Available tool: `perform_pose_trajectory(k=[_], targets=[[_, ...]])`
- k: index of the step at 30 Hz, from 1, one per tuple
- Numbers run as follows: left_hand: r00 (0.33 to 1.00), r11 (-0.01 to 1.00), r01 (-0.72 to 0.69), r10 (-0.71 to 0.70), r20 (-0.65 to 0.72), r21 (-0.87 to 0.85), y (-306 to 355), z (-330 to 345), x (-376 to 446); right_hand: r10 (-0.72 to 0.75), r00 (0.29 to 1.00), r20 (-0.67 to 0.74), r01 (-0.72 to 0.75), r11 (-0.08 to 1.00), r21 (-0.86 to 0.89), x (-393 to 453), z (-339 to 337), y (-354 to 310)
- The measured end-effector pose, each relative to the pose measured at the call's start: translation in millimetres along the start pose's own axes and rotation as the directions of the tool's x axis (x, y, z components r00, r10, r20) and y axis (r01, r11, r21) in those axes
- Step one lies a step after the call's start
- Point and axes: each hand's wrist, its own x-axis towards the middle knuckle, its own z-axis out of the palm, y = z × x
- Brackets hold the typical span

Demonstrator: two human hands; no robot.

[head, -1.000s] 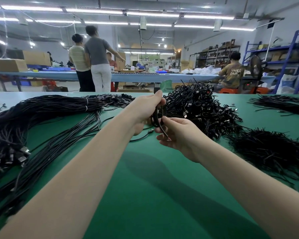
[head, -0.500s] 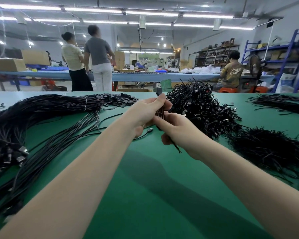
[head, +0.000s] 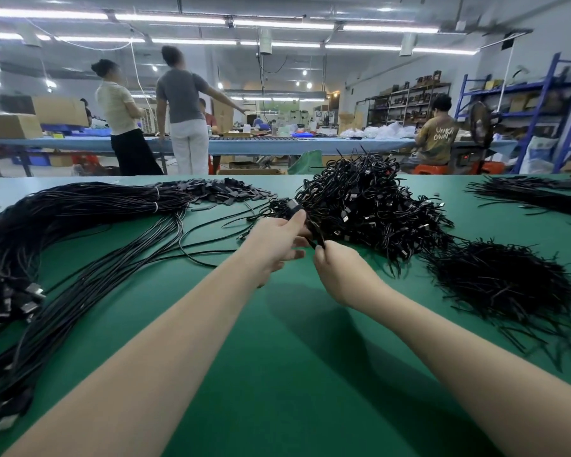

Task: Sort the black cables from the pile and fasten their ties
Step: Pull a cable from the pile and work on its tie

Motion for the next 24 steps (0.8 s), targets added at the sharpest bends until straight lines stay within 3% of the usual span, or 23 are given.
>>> perform_pose_trajectory(k=[1, 2, 3, 4, 6, 8, 12, 15, 16, 18, 20, 21, 23, 24], targets=[[0.990, 0.980, -0.087, 0.105, -0.093, 0.179, -4, -4, 2, 0.010, 0.999, 0.046, -0.013, 0.997, 0.076, 2, -1, 5], [0.942, 0.881, -0.183, 0.284, -0.178, 0.436, -10, -9, 6, 0.005, 0.997, 0.082, -0.015, 0.992, 0.126, 3, -3, 9], [0.863, 0.688, -0.255, 0.479, -0.161, 0.680, -13, -13, 9, -0.005, 0.993, 0.121, -0.014, 0.988, 0.154, 4, -4, 11], [0.789, 0.444, -0.327, 0.614, -0.018, 0.834, -17, -15, 10, -0.019, 0.986, 0.166, -0.007, 0.988, 0.157, 4, -6, 13], [0.753, 0.043, -0.429, 0.569, 0.331, 0.902, -29, -13, 13, -0.071, 0.965, 0.252, 0.048, 0.994, 0.095, 3, -9, 13], [0.741, -0.138, -0.447, 0.497, 0.453, 0.884, -40, -9, 12, -0.111, 0.936, 0.334, 0.115, 0.993, 0.008, 1, -14, 13], [0.582, -0.303, -0.456, 0.610, 0.538, 0.837, -47, -10, 2, -0.150, 0.872, 0.466, 0.211, 0.974, -0.081, -1, -29, 14], [0.571, -0.409, -0.370, 0.608, 0.552, 0.834, -53, -3, -1, -0.149, 0.866, 0.477, 0.300, 0.918, -0.258, 3, -32, 14], [0.595, -0.417, -0.363, 0.584, 0.552, 0.833, -54, 1, -4, -0.166, 0.870, 0.464, 0.368, 0.845, -0.388, 3, -32, 14], [0.642, -0.424, -0.341, 0.547, 0.538, 0.839, -55, 11, -5, -0.312, 0.861, 0.401, 0.508, 0.525, -0.683, 3, -35, 21], [0.675, -0.385, -0.342, 0.534, 0.509, 0.857, -52, 16, -9, -0.462, 0.800, 0.383, 0.537, 0.268, -0.800, 4, -40, 27], [0.691, -0.340, -0.343, 0.540, 0.480, 0.876, -52, 16, -11, -0.485, 0.792, 0.371, 0.534, 0.254, -0.806, 5, -46, 29], [0.780, -0.186, -0.328, 0.501, 0.376, 0.926, -62, 13, -11, -0.419, 0.858, 0.298, 0.471, 0.407, -0.783, 12, -69, 32], [0.784, -0.103, -0.335, 0.521, 0.338, 0.937, -68, 8, -12, -0.341, 0.906, 0.251, 0.397, 0.480, -0.782, 16, -83, 35]])
